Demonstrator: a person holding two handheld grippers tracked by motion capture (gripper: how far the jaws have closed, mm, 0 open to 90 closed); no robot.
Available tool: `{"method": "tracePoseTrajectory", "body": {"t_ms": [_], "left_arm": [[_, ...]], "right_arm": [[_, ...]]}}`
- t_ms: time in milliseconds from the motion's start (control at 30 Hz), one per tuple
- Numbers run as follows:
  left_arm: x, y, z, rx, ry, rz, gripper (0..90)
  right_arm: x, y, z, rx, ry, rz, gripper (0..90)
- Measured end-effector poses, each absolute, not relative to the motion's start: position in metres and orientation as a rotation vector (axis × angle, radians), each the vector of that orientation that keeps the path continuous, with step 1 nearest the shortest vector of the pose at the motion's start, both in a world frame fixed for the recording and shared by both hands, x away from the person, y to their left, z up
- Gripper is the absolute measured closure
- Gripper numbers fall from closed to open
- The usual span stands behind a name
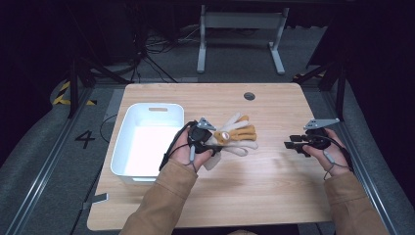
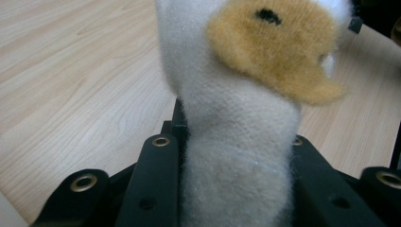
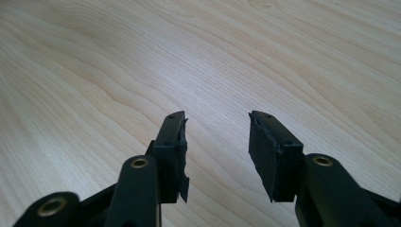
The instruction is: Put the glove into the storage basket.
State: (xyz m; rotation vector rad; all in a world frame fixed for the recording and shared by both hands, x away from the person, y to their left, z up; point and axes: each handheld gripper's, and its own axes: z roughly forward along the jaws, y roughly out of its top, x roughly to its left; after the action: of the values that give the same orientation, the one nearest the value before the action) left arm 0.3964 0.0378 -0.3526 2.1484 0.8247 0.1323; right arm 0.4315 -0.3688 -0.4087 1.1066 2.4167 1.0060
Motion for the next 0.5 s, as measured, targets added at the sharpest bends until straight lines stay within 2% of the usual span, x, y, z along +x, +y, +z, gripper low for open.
{"method": "tracePoseTrajectory", "body": {"t_ms": [300,500], "left_arm": [[0.403,0.05,-0.339,2.13,0.874,0.169,72.0],[0.41,0.057,-0.333,2.107,0.905,0.179,72.0]], "right_arm": [[0.429,-0.373,-0.414,1.237,2.424,0.962,57.3],[0.428,-0.378,-0.419,1.273,2.419,0.905,65.0]]}}
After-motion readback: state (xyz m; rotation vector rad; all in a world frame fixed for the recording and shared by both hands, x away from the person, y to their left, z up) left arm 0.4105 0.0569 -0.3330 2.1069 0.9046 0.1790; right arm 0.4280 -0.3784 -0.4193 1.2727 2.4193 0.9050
